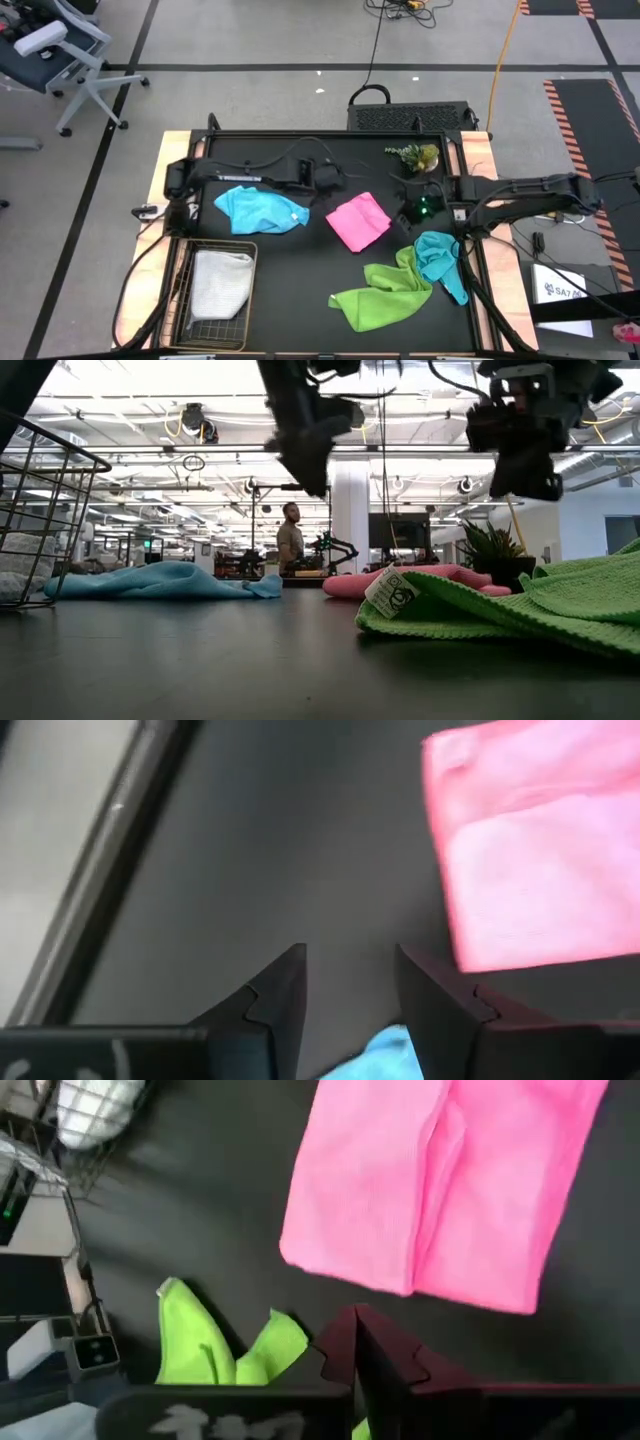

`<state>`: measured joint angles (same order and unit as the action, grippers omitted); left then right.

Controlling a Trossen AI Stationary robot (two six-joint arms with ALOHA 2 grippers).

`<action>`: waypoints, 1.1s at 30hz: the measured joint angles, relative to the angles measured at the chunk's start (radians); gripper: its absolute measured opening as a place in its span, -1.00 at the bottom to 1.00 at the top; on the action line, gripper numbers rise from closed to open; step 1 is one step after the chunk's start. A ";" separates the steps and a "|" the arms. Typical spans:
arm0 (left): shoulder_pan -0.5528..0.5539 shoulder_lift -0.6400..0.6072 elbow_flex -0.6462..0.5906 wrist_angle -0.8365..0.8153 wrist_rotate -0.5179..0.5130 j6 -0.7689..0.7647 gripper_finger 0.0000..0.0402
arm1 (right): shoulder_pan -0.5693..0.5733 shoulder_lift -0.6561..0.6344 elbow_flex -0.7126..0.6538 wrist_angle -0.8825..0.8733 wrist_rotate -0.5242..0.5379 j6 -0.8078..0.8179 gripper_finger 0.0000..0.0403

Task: Fold microfiber towels
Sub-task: Fold the pink microfiber cloth

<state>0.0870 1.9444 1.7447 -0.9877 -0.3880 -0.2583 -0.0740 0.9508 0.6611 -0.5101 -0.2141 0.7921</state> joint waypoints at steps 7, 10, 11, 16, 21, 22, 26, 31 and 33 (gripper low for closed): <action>0.002 -0.064 0.000 -0.151 -0.090 -0.105 -0.23 | 0.045 0.014 -0.190 0.300 -0.001 0.130 -0.82; -0.001 -0.070 0.000 -0.152 -0.092 -0.112 -0.23 | 0.043 0.035 -0.264 0.429 -0.001 0.189 -0.66; -0.002 -0.069 0.000 -0.154 -0.093 -0.112 -0.23 | 0.042 0.043 -0.284 0.462 -0.004 0.207 -0.60; -0.002 -0.068 0.000 -0.155 -0.101 -0.107 -0.23 | 0.041 0.085 -0.367 0.568 -0.069 0.288 -0.36; -0.002 -0.068 0.000 -0.143 -0.110 -0.111 -0.23 | 0.029 0.124 -0.406 0.651 -0.074 0.347 -0.24; -0.002 -0.068 0.000 -0.142 -0.110 -0.111 -0.23 | 0.024 0.136 -0.406 0.666 -0.074 0.348 -0.23; -0.002 -0.068 0.000 -0.131 -0.108 -0.111 -0.23 | -0.002 0.183 -0.407 0.732 -0.072 0.349 -0.22; -0.002 -0.068 0.000 -0.114 -0.106 -0.112 -0.23 | -0.030 0.253 -0.406 0.850 -0.071 0.348 -0.22; -0.002 -0.068 0.000 -0.114 -0.105 -0.112 -0.23 | -0.031 0.282 -0.406 0.868 -0.071 0.347 -0.22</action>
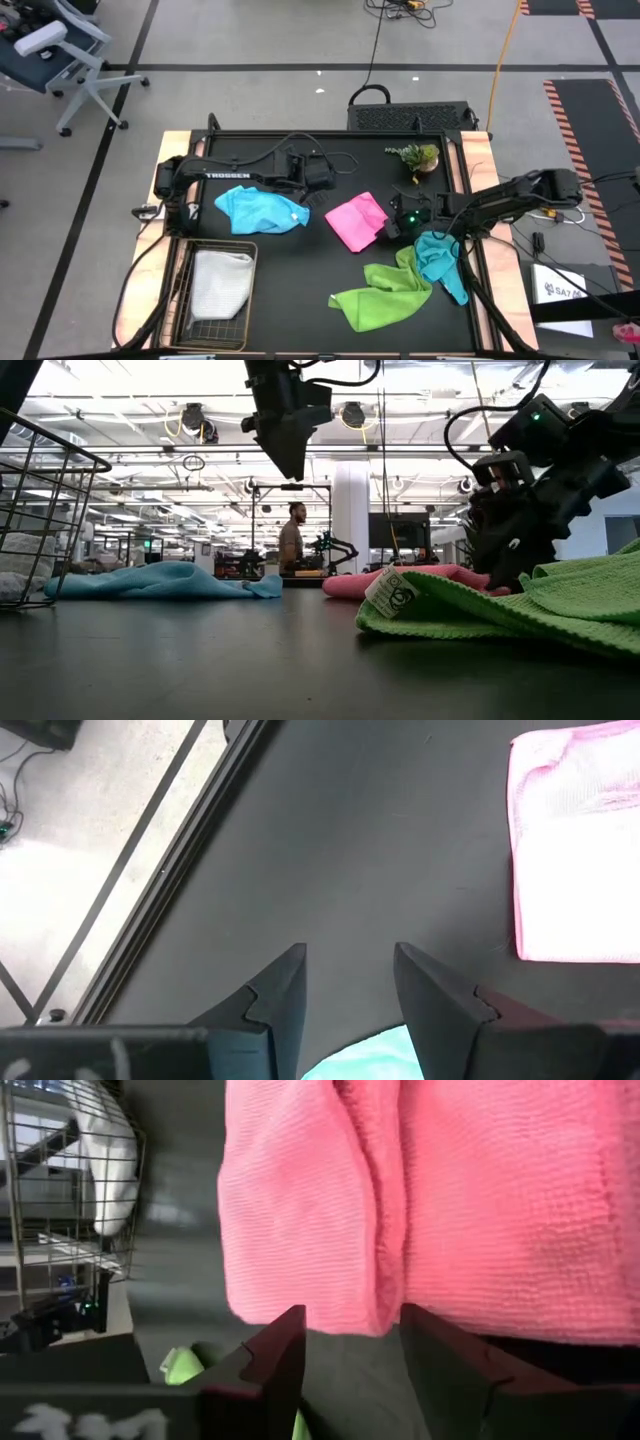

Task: Fold microfiber towels
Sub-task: Fold the pink microfiber cloth

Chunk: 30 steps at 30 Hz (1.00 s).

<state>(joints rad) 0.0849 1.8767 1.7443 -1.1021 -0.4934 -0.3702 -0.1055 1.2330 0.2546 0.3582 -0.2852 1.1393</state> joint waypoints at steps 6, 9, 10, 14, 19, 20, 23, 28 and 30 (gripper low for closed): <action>0.000 0.000 0.000 0.000 0.001 0.002 -0.23 | 0.000 0.074 0.002 0.081 -0.002 0.002 -0.22; 0.001 0.000 0.000 0.001 0.001 0.002 -0.23 | -0.003 0.084 0.008 0.109 0.030 0.001 -0.24; 0.001 0.000 0.000 0.001 0.001 0.002 -0.23 | -0.004 0.085 0.012 0.106 0.048 -0.001 -0.26; 0.001 0.000 0.000 0.001 0.002 0.002 -0.23 | -0.013 0.084 0.032 0.107 0.050 -0.005 -0.45; 0.001 0.000 0.000 0.001 0.002 0.003 -0.23 | -0.013 0.065 0.067 0.109 0.050 -0.053 -0.83; 0.001 0.000 0.000 0.001 0.001 0.008 -0.23 | -0.013 0.060 0.073 0.109 0.050 -0.070 -0.90; 0.001 0.000 0.000 0.001 0.000 0.009 -0.23 | -0.013 0.051 0.089 0.087 0.051 -0.098 -0.97; 0.001 0.000 0.000 0.001 -0.001 0.009 -0.23 | -0.013 0.052 0.103 -0.010 0.053 -0.111 -0.99; 0.001 0.000 0.000 0.000 -0.002 0.009 -0.23 | -0.013 0.047 0.109 -0.048 0.059 -0.111 -0.99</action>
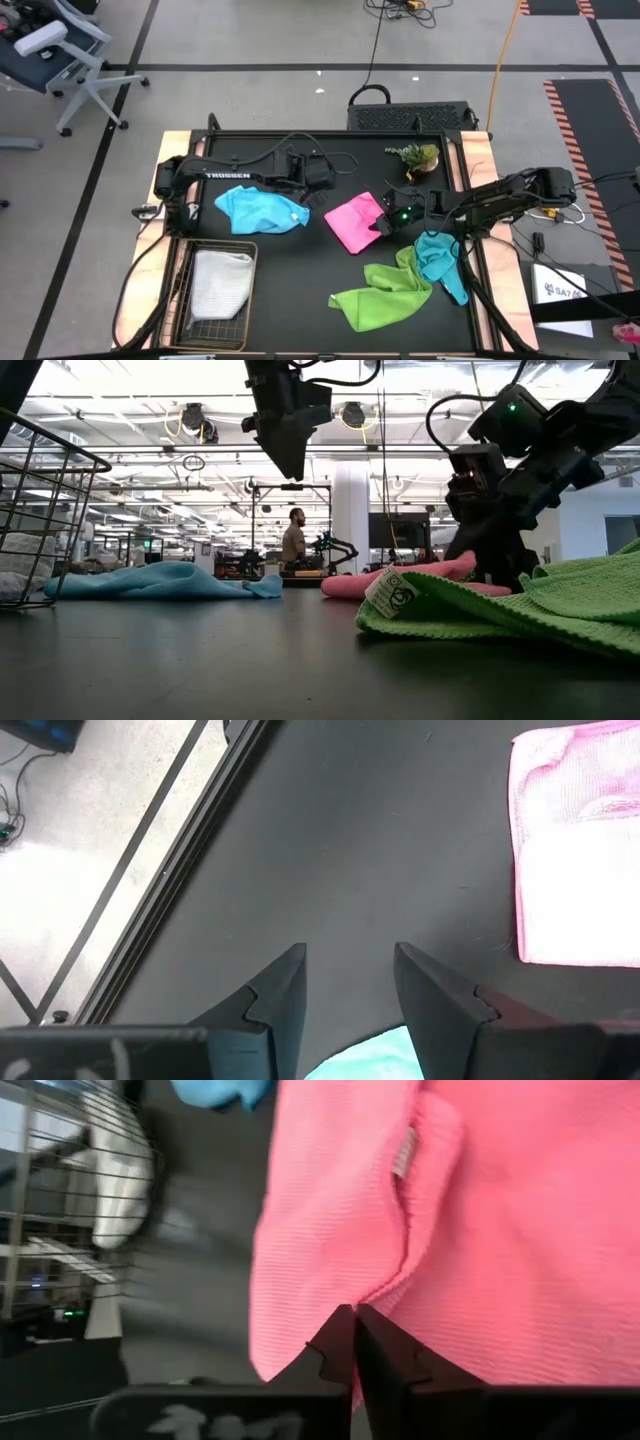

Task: Fold microfiber towels
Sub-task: Fold the pink microfiber cloth

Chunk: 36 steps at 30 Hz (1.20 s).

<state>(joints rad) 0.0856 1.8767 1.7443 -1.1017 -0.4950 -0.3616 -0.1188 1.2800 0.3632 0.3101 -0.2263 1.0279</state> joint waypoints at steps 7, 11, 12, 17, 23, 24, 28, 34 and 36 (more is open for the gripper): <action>0.000 0.000 0.000 0.000 0.000 0.000 -0.23 | 0.000 -0.082 0.058 -0.154 0.073 -0.048 -1.00; 0.000 0.000 0.000 0.004 -0.002 0.009 -0.23 | 0.000 -0.147 0.119 -0.325 0.121 -0.096 -1.00; 0.000 0.000 0.000 0.005 -0.002 0.009 -0.23 | 0.000 -0.166 0.135 -0.367 0.130 -0.105 -1.00; 0.000 0.000 0.000 0.006 -0.003 0.009 -0.23 | 0.000 -0.234 0.181 -0.595 0.179 -0.132 -1.00; 0.000 0.000 0.000 0.006 -0.003 0.009 -0.23 | 0.000 -0.282 0.183 -0.790 0.240 -0.135 -1.00; 0.000 0.000 0.000 0.006 -0.003 0.009 -0.23 | 0.000 -0.287 0.183 -0.818 0.259 -0.140 -1.00; 0.000 0.000 0.000 0.006 -0.003 0.010 -0.23 | -0.002 -0.291 0.183 -0.911 0.345 -0.176 -1.00; 0.000 0.000 0.000 0.007 0.000 0.009 -0.23 | -0.006 -0.292 0.183 -0.970 0.443 -0.214 -1.00; 0.000 0.000 0.000 0.007 0.005 0.008 -0.23 | -0.010 -0.292 0.183 -0.973 0.473 -0.238 -1.00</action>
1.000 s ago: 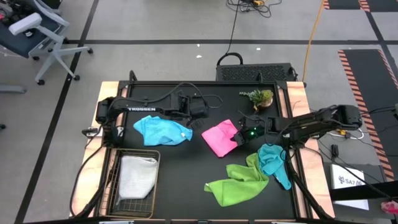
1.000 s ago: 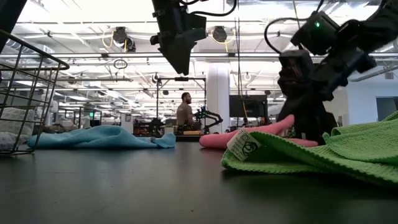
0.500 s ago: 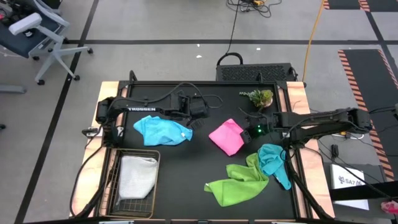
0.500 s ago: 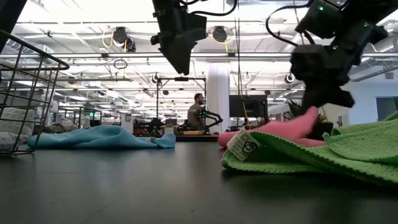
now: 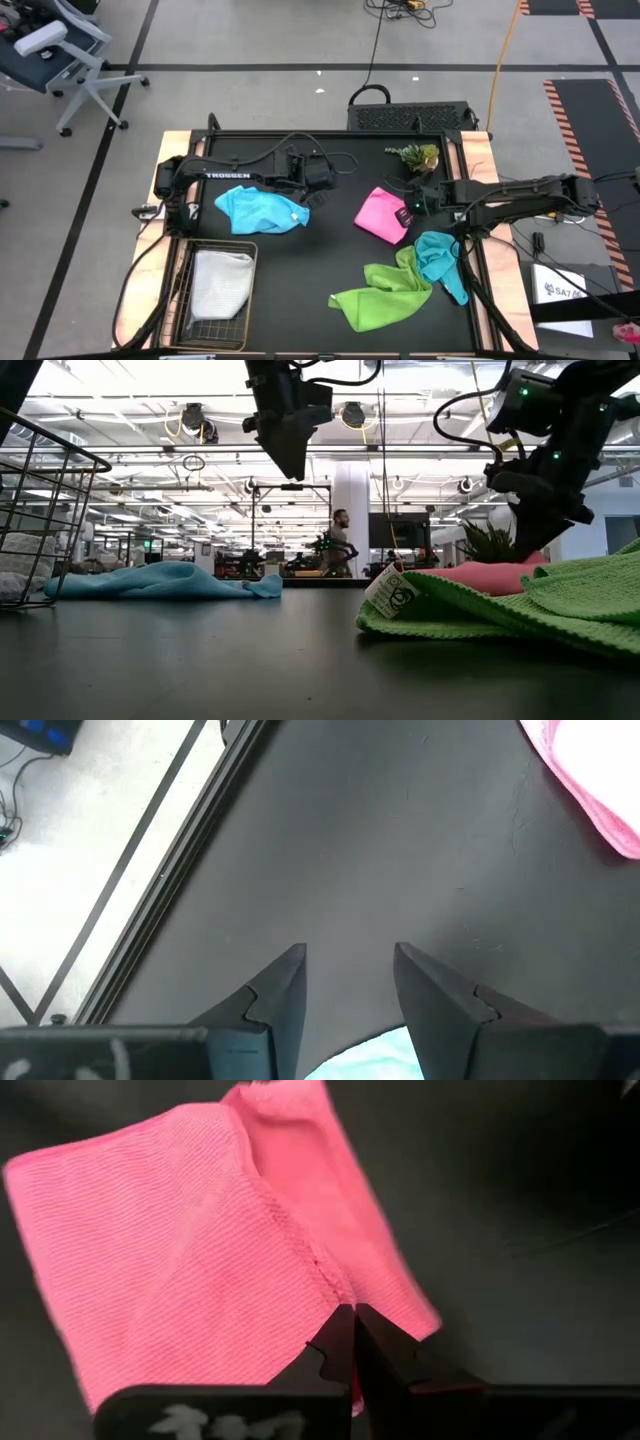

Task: Fold microfiber towels
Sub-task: Fold the pink microfiber cloth, then put the folded pink microfiber cloth into the wire basket

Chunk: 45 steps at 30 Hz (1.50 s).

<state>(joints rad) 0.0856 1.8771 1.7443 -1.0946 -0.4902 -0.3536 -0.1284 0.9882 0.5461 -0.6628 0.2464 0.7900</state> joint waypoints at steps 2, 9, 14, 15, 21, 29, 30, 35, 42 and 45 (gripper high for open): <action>0.000 0.000 0.000 0.000 0.000 0.000 -0.23 | -0.004 0.000 0.000 -0.003 0.047 -0.027 -1.00; -0.001 0.000 0.000 0.000 0.001 0.001 -0.23 | -0.049 0.000 0.000 -0.004 0.067 -0.081 -1.00; -0.001 0.000 0.000 0.000 0.011 0.005 -0.23 | -0.052 0.000 0.000 0.007 0.046 -0.155 -0.93; -0.001 0.000 0.000 0.000 0.017 0.006 -0.23 | -0.053 0.000 0.000 0.008 0.039 -0.171 -0.90; -0.002 0.000 0.000 0.000 0.028 0.041 -0.23 | -0.054 0.000 0.000 0.008 0.037 -0.208 -0.62; -0.030 0.000 0.000 0.160 0.018 0.393 -0.23 | -0.054 -0.015 -0.001 0.069 0.035 -0.246 -0.23; -0.038 0.001 0.000 0.195 0.019 0.443 -0.23 | -0.054 -0.024 0.001 0.088 0.026 -0.248 -0.21; -0.088 0.043 0.000 0.343 0.019 0.694 -0.23 | -0.054 -0.073 0.071 0.109 -0.062 -0.253 -0.14; -0.138 0.195 -0.001 0.532 0.088 0.984 -0.23 | -0.055 -0.135 0.171 0.118 -0.068 -0.264 -0.16; -0.148 0.253 -0.002 0.634 0.069 1.082 -0.23 | -0.055 -0.157 0.179 0.117 -0.068 -0.259 -0.16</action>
<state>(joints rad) -0.0622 2.1304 1.7424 -0.4604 -0.4215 0.7288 -0.1829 0.8317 0.7250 -0.5454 0.1779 0.5308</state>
